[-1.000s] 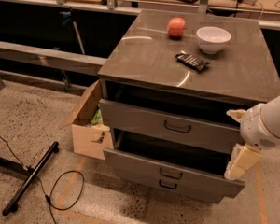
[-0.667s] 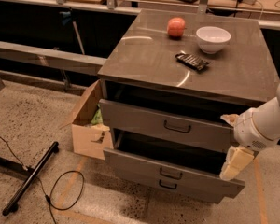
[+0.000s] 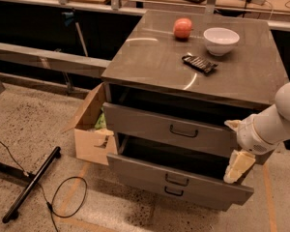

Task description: Open top drawer

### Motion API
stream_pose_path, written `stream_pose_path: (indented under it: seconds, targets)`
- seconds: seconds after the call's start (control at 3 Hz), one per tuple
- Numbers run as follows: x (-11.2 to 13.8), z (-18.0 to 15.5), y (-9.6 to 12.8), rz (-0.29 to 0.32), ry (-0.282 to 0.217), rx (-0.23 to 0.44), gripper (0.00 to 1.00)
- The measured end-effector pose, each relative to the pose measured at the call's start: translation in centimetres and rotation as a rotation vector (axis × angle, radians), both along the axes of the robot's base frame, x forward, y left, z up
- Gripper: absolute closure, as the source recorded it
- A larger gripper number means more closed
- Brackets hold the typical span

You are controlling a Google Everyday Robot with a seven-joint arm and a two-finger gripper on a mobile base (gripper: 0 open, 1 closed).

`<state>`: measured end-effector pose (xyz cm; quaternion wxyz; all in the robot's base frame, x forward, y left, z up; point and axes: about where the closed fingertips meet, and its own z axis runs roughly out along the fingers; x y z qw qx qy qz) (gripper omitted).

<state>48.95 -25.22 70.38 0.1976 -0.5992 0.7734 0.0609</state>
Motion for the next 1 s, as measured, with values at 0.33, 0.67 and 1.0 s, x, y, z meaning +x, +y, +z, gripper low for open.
stream_pose_path:
  seconds: [0.33, 0.67, 1.0]
  targets:
    - [1.6, -0.4, -0.7, -0.008, -0.015, -0.009, 0.0]
    - [2.8, -1.0, -1.1, -0.003, -0.013, -0.025, 0.0]
    - [3.1, -1.7, -1.2, 0.001, -0.006, -0.032, 0.13]
